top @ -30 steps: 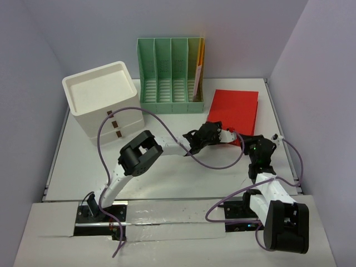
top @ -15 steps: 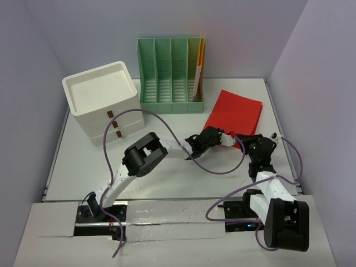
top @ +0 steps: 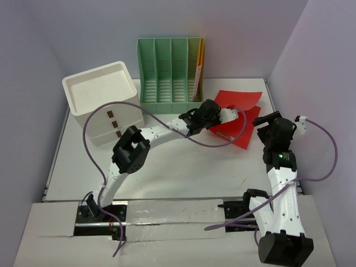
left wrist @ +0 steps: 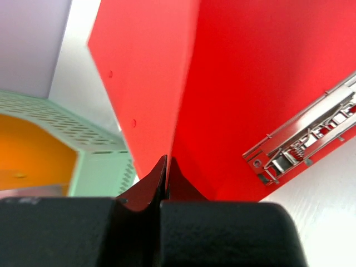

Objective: Organize the desk

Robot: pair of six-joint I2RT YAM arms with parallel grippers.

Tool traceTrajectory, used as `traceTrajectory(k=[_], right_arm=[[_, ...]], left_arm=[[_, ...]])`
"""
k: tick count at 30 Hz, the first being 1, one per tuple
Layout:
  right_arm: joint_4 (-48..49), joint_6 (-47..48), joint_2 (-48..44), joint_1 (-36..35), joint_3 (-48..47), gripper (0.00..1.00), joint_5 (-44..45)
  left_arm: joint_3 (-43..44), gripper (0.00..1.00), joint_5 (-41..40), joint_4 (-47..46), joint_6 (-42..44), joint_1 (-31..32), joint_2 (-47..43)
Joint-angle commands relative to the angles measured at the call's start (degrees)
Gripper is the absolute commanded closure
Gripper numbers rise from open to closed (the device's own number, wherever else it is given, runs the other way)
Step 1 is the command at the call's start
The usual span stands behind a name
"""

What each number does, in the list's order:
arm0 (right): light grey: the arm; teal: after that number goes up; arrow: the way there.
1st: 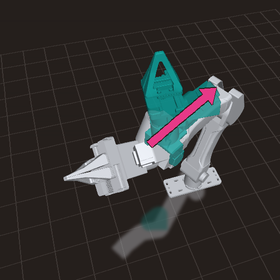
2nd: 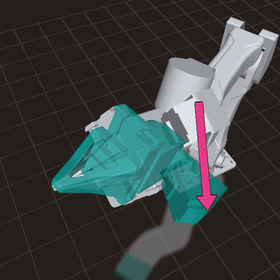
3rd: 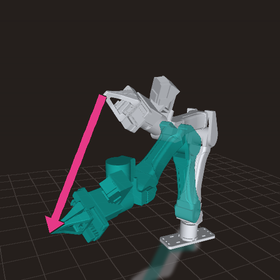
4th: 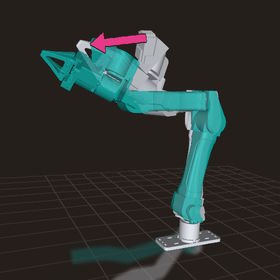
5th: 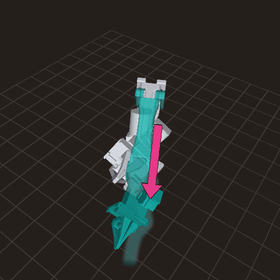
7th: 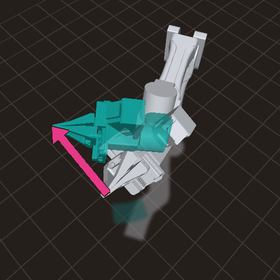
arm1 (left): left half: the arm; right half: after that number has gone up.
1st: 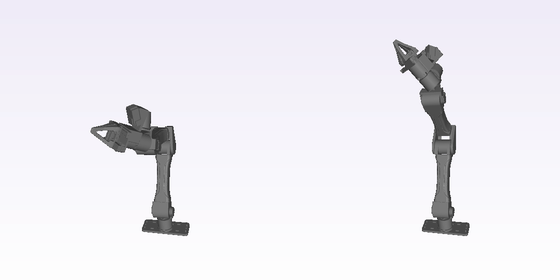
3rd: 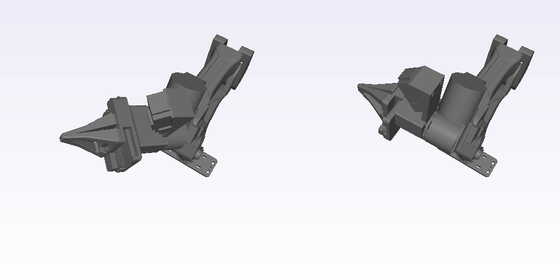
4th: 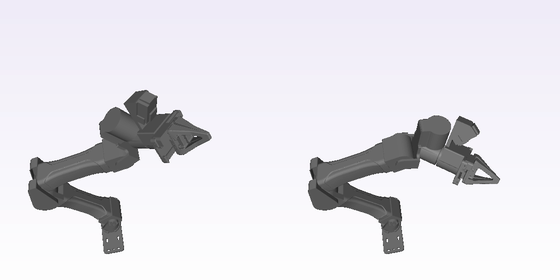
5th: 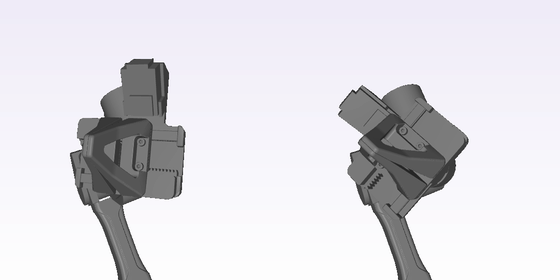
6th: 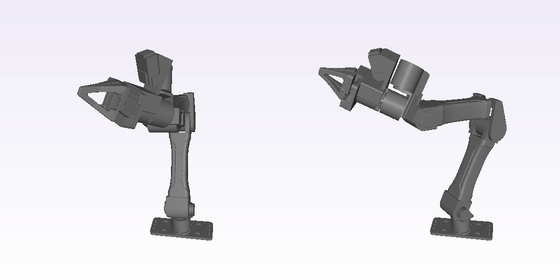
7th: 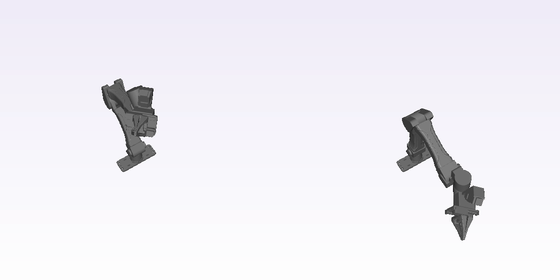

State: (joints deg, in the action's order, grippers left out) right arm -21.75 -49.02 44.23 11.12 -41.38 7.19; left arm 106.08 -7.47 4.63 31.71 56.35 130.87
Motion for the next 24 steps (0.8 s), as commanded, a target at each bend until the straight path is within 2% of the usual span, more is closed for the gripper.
traceTrajectory(k=[1, 3, 7, 10, 12, 16, 19, 24], right_arm=[[-10.96, 6.35, -3.28, 0.4, -4.76, 0.14, 5.32], [-12.33, 10.5, -4.93, 0.4, -7.63, 0.14, 4.87], [-13.86, 17.91, -6.54, 0.43, -11.72, 0.14, -0.27], [-15.76, 22.59, -6.99, 0.51, -15.42, 0.15, -2.87], [-16.24, 26.94, -7.74, 0.46, -18.28, 0.16, -6.24], [-16.17, 33.47, -9.38, -0.83, -23.15, 0.16, -11.69], [-15.63, 36.44, -8.98, -2.88, -25.48, 0.16, -16.32], [-18.12, 41.64, -5.53, -7.07, -31.55, 0.17, -17.6]], left_arm=[[8.37, 1.0, 4.47, 15.7, -4.75, 0.08, -2.88], [13.56, 1.0, 4.09, 21.47, -5.57, 0.08, -2.22], [20.35, 1.0, 2.57, 27.02, -6.84, -0.55, -1.64], [25.89, 1.0, 4.32, 31.16, -11.66, -1.66, -1.67], [29.79, 1.0, 8.61, 33.62, -17.4, -3.66, -2.12], [30.06, 1.0, 19.37, 33.89, -27.41, -8.27, -4.42], [27.31, 1.0, 23.24, 32.58, -34.38, -10.05, -7.53], [25.02, 1.0, 27.75, 30.88, -39.07, -12.94, -10.71]])
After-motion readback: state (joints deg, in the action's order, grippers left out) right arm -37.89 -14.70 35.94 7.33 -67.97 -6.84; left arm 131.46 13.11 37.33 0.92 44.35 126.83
